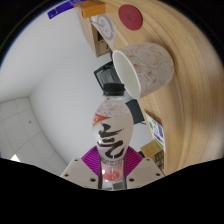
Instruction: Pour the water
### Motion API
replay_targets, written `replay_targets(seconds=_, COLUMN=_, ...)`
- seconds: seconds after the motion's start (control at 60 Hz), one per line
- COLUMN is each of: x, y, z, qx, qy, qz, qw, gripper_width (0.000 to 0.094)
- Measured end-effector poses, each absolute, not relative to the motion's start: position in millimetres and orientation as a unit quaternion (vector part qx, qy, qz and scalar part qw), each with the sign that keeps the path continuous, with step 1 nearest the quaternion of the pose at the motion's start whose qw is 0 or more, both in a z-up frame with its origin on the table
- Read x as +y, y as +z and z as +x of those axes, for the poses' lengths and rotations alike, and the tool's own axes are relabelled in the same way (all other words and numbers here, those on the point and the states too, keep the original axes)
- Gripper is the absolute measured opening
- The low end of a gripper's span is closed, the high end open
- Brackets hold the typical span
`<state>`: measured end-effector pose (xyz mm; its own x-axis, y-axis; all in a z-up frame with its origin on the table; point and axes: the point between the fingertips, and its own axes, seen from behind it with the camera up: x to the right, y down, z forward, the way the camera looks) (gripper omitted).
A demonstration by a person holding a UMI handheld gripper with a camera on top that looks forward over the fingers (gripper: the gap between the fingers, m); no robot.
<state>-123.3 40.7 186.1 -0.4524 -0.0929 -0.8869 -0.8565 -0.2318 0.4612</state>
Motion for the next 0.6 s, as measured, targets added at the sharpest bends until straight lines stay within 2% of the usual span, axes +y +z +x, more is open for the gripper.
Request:
replay_targets(seconds=0.083, x=43.9, y=191.4, z=-126.6, qx=0.531, qy=0.641, qz=-0.465, qw=0.302, gripper_width=0.0266)
replay_targets(seconds=0.167, x=32.2, y=209.7, z=-105.8, qx=0.483, qy=0.613, qz=-0.525, qw=0.340, gripper_width=0.0266)
replay_targets(seconds=0.217, x=38.5, y=223.6, z=-111.1, qx=0.441, qy=0.570, qz=-0.575, qw=0.387, gripper_width=0.0266)
replay_targets(seconds=0.317, x=38.4, y=266.8, z=-66.6, qx=0.337, qy=0.473, qz=-0.648, qw=0.493, gripper_width=0.0267)
replay_targets(seconds=0.45, x=37.7, y=319.9, z=5.4, qx=0.210, qy=0.310, qz=-0.691, qw=0.618, gripper_width=0.0268)
replay_targets(seconds=0.55, x=42.8, y=322.2, z=52.0, qx=0.123, qy=0.175, qz=-0.712, qw=0.668, gripper_width=0.0268)
replay_targets(seconds=0.6, x=42.6, y=299.3, z=75.2, qx=0.079, qy=0.114, qz=-0.722, qw=0.678, gripper_width=0.0267)
